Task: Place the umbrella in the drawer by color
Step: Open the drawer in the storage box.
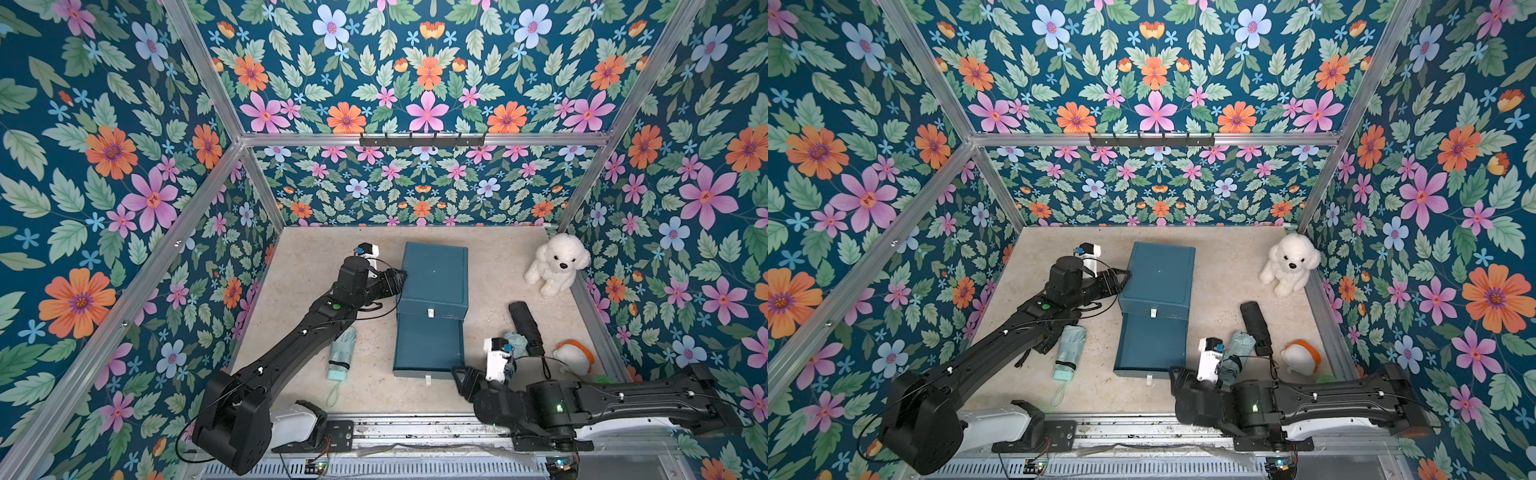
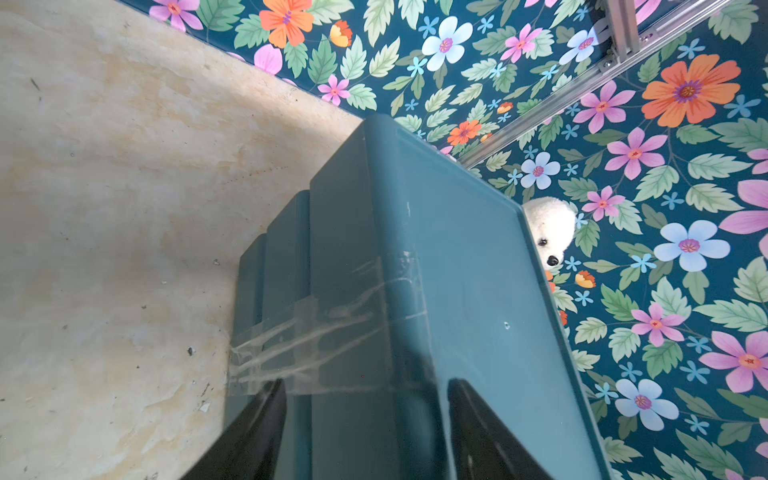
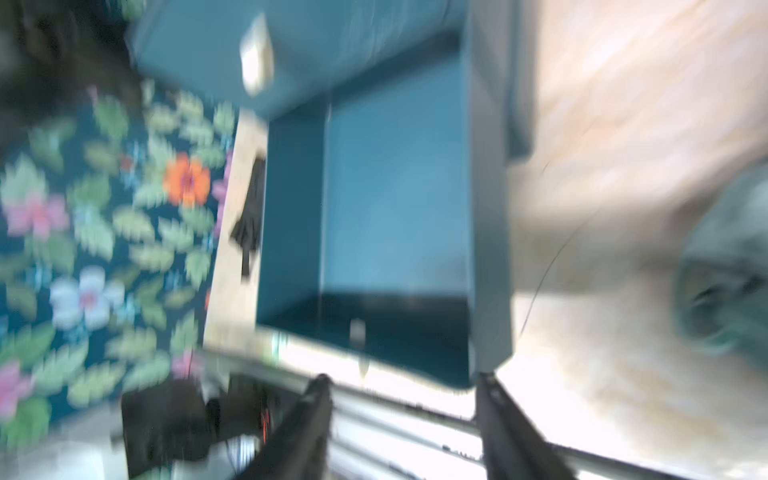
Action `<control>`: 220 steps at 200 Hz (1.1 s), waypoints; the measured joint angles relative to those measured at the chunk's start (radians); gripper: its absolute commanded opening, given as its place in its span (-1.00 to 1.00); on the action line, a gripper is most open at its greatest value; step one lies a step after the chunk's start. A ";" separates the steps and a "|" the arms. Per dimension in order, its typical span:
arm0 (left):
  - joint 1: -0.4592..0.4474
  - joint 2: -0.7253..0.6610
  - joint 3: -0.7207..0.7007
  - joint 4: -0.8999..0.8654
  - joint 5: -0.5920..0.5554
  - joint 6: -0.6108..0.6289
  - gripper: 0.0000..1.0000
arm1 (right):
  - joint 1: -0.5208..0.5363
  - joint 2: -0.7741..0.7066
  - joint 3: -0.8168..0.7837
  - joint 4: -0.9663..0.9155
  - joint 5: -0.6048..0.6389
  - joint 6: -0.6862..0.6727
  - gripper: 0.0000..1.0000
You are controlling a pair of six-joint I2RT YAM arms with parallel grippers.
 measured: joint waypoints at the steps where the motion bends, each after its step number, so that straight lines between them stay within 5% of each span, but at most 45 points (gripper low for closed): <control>1: 0.000 -0.001 0.000 0.000 0.000 -0.001 0.36 | -0.012 -0.002 0.004 -0.004 -0.003 -0.007 -0.54; 28: 0.000 -0.023 0.007 -0.004 0.000 -0.008 0.36 | -0.387 -0.018 0.016 0.028 -0.169 -0.243 -0.60; 54: -0.001 -0.024 -0.003 -0.013 0.000 -0.008 0.33 | -0.550 0.065 0.054 0.087 -0.359 -0.423 -0.61; 111: -0.006 -0.050 -0.052 -0.013 0.004 -0.016 0.33 | -0.667 0.237 0.131 0.183 -0.553 -0.628 -0.59; 170: -0.005 -0.053 -0.074 0.017 0.003 -0.019 0.33 | -0.759 0.358 0.213 0.208 -0.595 -0.742 -0.46; 190: -0.006 -0.056 -0.074 0.015 -0.001 -0.016 0.33 | -0.755 0.340 0.180 0.244 -0.599 -0.750 -0.23; 220: -0.006 -0.049 -0.063 0.002 -0.007 -0.011 0.32 | -0.743 0.241 0.069 0.249 -0.623 -0.716 -0.18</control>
